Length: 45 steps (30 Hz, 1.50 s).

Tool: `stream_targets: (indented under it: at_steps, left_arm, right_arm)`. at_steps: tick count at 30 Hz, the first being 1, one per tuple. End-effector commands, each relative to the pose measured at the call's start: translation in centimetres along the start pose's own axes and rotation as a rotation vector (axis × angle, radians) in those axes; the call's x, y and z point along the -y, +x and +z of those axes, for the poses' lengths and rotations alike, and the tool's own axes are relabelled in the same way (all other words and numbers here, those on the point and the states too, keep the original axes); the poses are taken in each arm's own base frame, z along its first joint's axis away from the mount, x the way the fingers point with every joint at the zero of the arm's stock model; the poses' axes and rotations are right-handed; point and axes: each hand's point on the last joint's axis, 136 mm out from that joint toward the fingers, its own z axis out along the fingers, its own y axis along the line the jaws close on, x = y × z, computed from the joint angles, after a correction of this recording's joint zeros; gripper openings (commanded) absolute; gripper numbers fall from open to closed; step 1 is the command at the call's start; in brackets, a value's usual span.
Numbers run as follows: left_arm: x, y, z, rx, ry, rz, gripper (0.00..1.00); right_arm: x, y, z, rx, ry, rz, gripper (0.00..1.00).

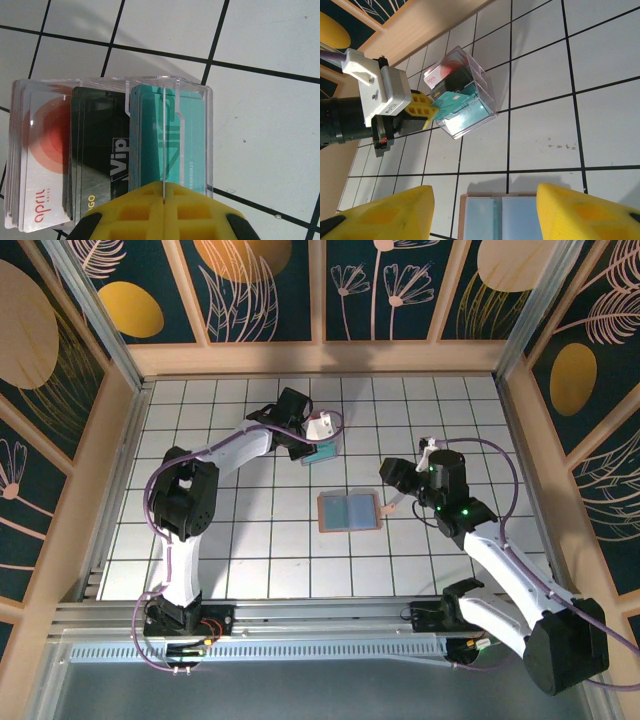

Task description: Take the credit cards out of the card holder

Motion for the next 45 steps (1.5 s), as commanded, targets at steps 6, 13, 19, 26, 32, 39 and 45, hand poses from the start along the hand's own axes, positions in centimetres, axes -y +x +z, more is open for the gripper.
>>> stream_targets:
  at_steps: [6,13,19,26,32,39,45]
  left_arm:
    - [0.7,0.5,0.2,-0.014,0.069,0.04,0.0]
    - [0.8,1.0,1.1,-0.075,0.12,0.009,0.04]
    - [0.5,0.8,1.6,-0.099,0.137,-0.026,0.09]
    - [-0.4,0.5,1.0,-0.123,0.118,-0.064,0.2]
    - [-1.6,-0.4,-0.1,-0.114,0.08,-0.092,0.2]
    - [-4.3,-3.6,-3.9,-0.051,-0.014,-0.172,0.27]
    - [-5.1,-4.8,-7.7,0.019,-0.084,-0.261,0.57]
  right_arm:
    - [-0.6,-1.3,0.1,0.036,-0.005,0.013,0.56]
    - [-0.7,-1.2,0.2,0.033,-0.019,0.019,0.56]
    - [-1.0,-1.2,0.1,0.028,-0.034,0.019,0.56]
    - [-1.2,-1.0,0.2,0.021,-0.044,0.017,0.56]
    - [-1.2,-1.0,0.3,0.018,-0.047,0.017,0.56]
    - [-0.1,-0.8,0.4,0.01,0.016,0.002,0.56]
    - [1.0,0.5,0.7,-0.053,0.081,-0.006,0.56]
